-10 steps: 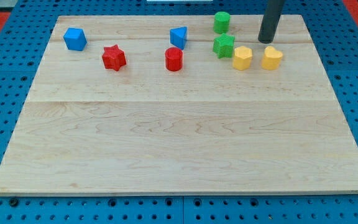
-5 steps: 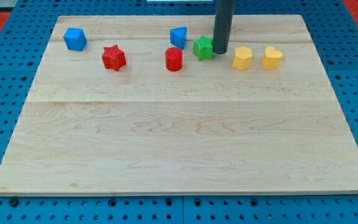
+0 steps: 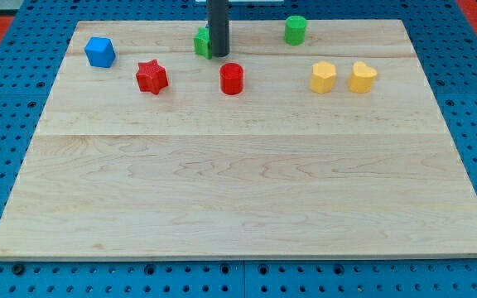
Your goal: Push the green star into the blue triangle
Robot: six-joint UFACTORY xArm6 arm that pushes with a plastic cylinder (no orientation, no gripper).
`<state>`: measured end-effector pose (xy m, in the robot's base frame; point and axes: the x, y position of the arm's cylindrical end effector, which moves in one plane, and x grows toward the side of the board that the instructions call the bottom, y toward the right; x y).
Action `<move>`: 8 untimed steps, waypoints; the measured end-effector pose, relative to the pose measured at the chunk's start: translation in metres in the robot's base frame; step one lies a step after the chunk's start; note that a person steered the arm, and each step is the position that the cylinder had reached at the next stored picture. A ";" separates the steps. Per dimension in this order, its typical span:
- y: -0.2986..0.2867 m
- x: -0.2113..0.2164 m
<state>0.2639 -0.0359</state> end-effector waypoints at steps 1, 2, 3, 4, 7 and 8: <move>-0.015 -0.001; -0.010 0.002; 0.029 -0.015; 0.047 -0.046; -0.018 -0.071; -0.073 -0.071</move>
